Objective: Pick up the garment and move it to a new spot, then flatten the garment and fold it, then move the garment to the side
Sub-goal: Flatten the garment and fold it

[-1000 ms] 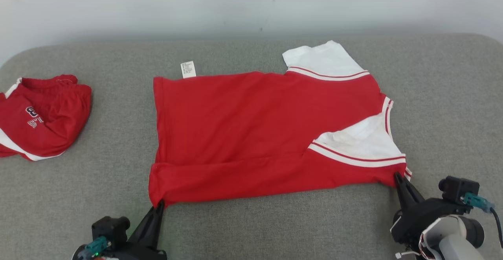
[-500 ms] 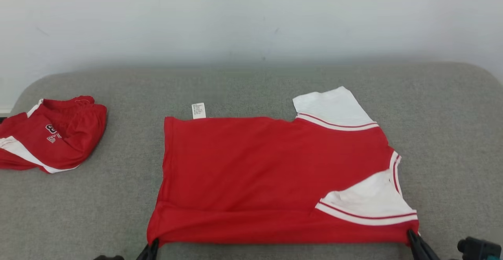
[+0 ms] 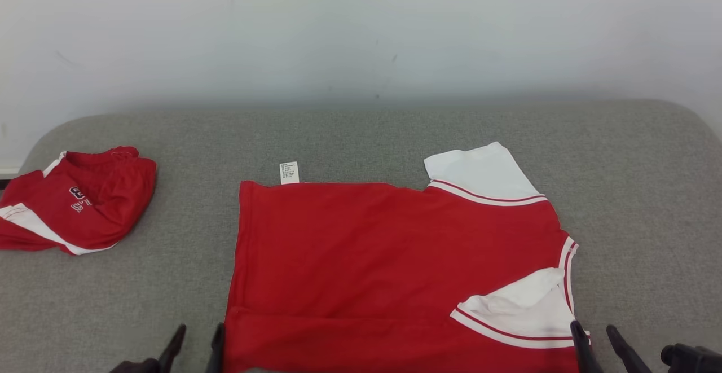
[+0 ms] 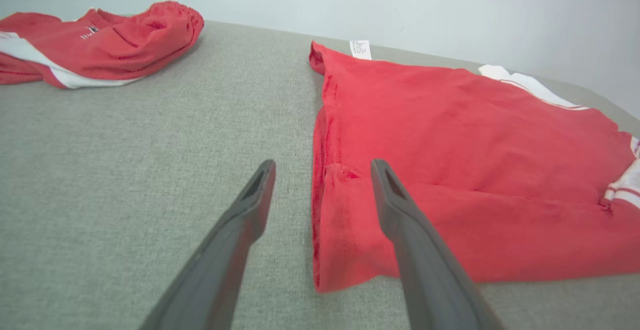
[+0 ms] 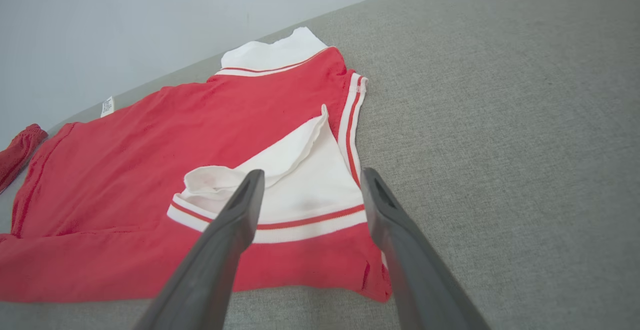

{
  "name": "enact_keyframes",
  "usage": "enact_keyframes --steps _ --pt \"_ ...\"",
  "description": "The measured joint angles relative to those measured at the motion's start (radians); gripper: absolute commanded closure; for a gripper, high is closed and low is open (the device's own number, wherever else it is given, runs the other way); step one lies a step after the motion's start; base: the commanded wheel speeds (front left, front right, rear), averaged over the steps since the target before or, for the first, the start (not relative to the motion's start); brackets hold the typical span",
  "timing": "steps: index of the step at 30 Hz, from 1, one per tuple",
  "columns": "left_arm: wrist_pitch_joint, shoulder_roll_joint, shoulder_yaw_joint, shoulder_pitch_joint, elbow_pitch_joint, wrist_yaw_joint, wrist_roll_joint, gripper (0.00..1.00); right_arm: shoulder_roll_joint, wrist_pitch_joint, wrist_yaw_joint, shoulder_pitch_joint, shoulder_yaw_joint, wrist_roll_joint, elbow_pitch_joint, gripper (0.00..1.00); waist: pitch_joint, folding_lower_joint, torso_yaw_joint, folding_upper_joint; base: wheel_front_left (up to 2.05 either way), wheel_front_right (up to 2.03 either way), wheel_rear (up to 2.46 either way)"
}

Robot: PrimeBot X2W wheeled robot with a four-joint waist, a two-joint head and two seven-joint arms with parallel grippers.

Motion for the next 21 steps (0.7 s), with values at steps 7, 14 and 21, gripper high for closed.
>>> enact_keyframes --steps 7,14,21 --pt "0.0 -0.024 0.132 0.034 -0.137 0.021 0.097 0.0 0.018 -0.1 0.0 -0.058 0.008 -0.06 -0.055 0.0 -0.009 0.0 0.003 0.0 0.0 0.0 0.0" --pt "0.0 -0.056 0.209 0.04 -0.242 0.028 0.188 0.0 0.026 -0.224 0.0 -0.108 0.028 -0.119 -0.059 0.0 -0.013 0.0 -0.003 0.0 0.0 0.0 0.0" --pt "0.0 -0.076 0.258 0.052 -0.291 0.025 0.235 0.0 0.036 -0.284 0.0 -0.125 0.033 -0.174 -0.038 0.0 -0.017 0.0001 -0.011 0.0 0.0 0.0 0.0"
